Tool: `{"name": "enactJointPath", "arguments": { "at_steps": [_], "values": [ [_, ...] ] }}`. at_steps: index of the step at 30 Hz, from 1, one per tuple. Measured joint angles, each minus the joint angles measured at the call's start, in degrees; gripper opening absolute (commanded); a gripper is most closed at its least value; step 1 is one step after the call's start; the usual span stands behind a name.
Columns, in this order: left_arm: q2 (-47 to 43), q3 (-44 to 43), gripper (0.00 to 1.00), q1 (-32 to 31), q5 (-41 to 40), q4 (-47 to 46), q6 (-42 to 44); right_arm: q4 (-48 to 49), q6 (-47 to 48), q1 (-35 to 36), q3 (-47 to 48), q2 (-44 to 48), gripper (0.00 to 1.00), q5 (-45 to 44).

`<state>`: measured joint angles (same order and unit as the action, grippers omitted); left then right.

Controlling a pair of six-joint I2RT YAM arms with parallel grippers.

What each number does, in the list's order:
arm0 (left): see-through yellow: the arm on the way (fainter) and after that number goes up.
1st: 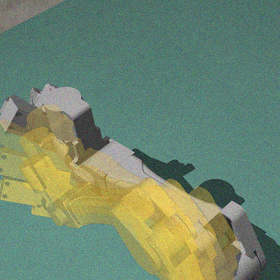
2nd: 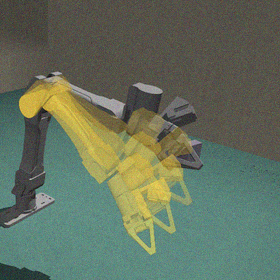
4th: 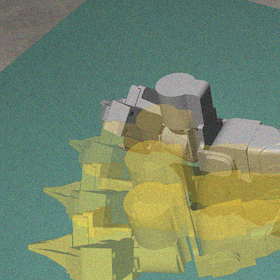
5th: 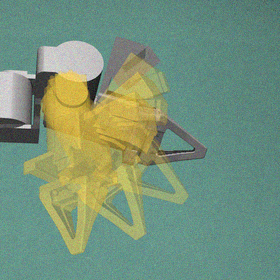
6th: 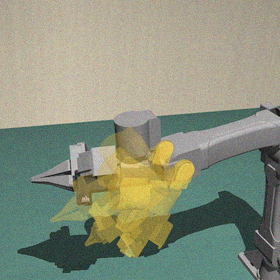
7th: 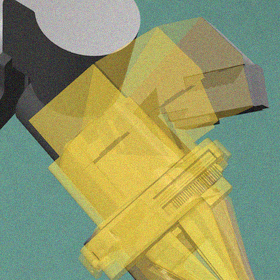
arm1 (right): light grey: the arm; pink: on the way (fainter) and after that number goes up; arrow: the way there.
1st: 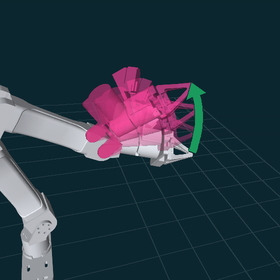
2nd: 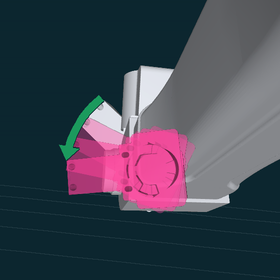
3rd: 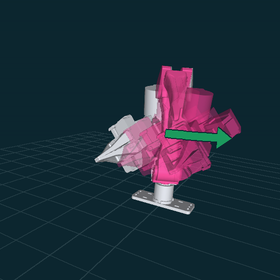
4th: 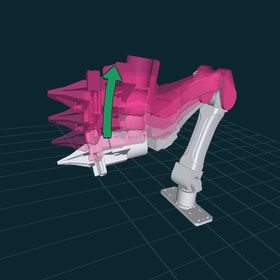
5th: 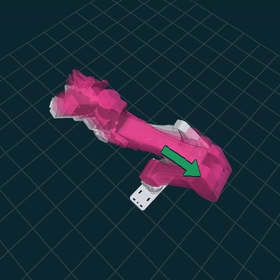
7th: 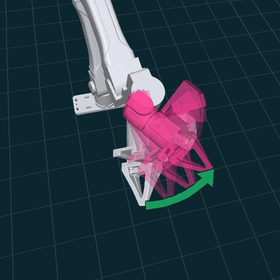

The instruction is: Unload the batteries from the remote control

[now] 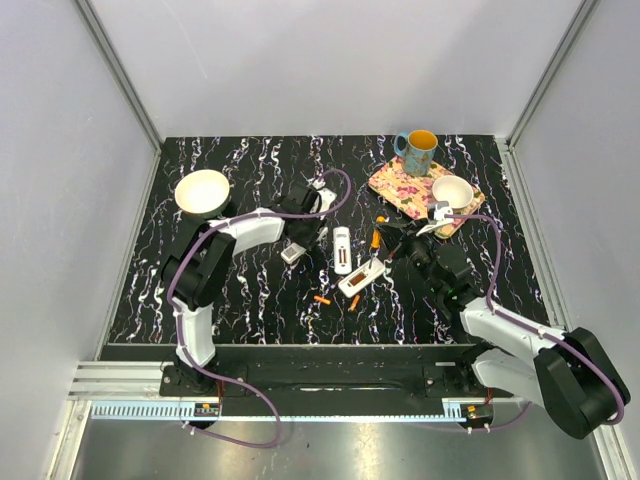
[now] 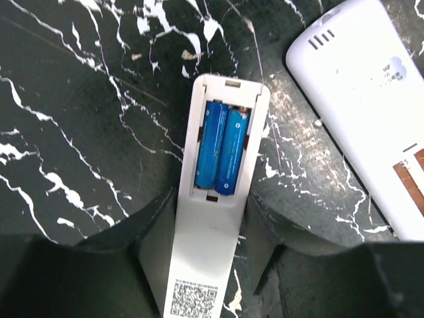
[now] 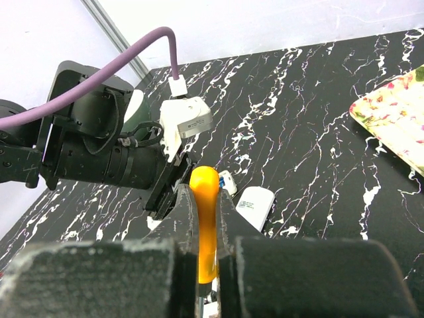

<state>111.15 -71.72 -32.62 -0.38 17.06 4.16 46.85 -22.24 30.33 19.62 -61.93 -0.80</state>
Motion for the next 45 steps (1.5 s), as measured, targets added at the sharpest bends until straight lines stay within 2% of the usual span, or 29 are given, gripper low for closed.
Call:
{"name": "enactJointPath", "arguments": {
  "at_steps": [3, 9, 16, 19, 20, 22, 24, 26, 30, 33, 36, 37, 38, 41, 42, 45],
  "values": [
    [-0.68, 1.18, 0.30, 0.15, 0.66, -1.27, -0.31, 0.04, -0.02, 0.02, 0.00, -0.20, 0.00, 0.07],
    [-6.01, 8.61, 0.29, -0.44, 1.62, -3.89, -2.03, 0.11, -0.11, 0.00, 0.00, -2.03, 0.00, 0.70],
    [-11.30, 14.62, 0.29, -5.60, 1.40, -2.78, -4.44, 0.94, -1.01, 0.00, 0.00, -4.28, 0.00, 2.12],
    [-11.63, 14.97, 0.33, -7.89, 0.52, -2.32, -4.68, 1.60, -1.60, 0.00, 0.00, -5.14, 0.00, 2.69],
    [-11.63, 14.99, 0.34, -8.44, -0.02, -2.21, -4.68, 1.81, -1.81, 0.00, 0.00, -5.46, 0.00, 3.04],
    [-11.63, 14.99, 0.51, -8.94, -0.55, -2.10, -4.70, 2.29, -2.29, 0.00, 0.00, -6.27, 0.00, 3.52],
    [-11.76, 15.10, 0.72, -9.07, -0.66, -2.14, -4.96, 3.26, -2.75, 0.00, 0.00, -7.43, 0.00, 3.69],
    [-12.28, 15.82, 0.79, -9.49, 0.22, -2.03, -6.08, 4.26, -3.37, 0.00, 0.00, -8.68, 0.00, 4.02],
    [-16.20, 18.23, 0.80, -11.08, 0.46, -0.17, -8.11, 6.29, -4.26, 0.00, 0.00, -11.32, 0.00, 4.96],
    [-20.65, 19.34, 0.75, -11.32, 0.42, 0.61, -9.46, 7.32, -4.74, 0.02, 0.04, -12.87, 0.00, 5.07],
    [-27.50, 21.07, 0.56, -11.32, 0.15, 0.09, -11.85, 8.02, -5.05, 0.07, 0.44, -14.01, 0.00, 5.22],
    [-30.05, 21.84, 0.48, -11.32, 0.15, -0.33, -12.63, 8.17, -5.07, 0.07, 0.76, -14.43, 0.00, 5.31],
    [-32.20, 22.51, 0.31, -11.32, 0.26, -0.81, -13.44, 8.31, -5.11, 0.07, 1.05, -14.78, 0.00, 5.44],
    [-36.89, 25.27, 0.05, -11.52, 1.51, -3.52, -16.13, 8.92, -5.25, 0.17, 2.43, -16.17, 0.00, 5.81],
    [-37.40, 26.05, 0.01, -11.65, 1.86, -4.31, -17.11, 9.18, -5.29, 0.20, 2.93, -16.65, 0.00, 6.03],
    [-36.76, 28.57, 0.00, -12.50, 2.47, -6.67, -19.80, 9.55, -5.60, 0.44, 4.11, -17.77, 0.00, 6.32]
  ]
}}
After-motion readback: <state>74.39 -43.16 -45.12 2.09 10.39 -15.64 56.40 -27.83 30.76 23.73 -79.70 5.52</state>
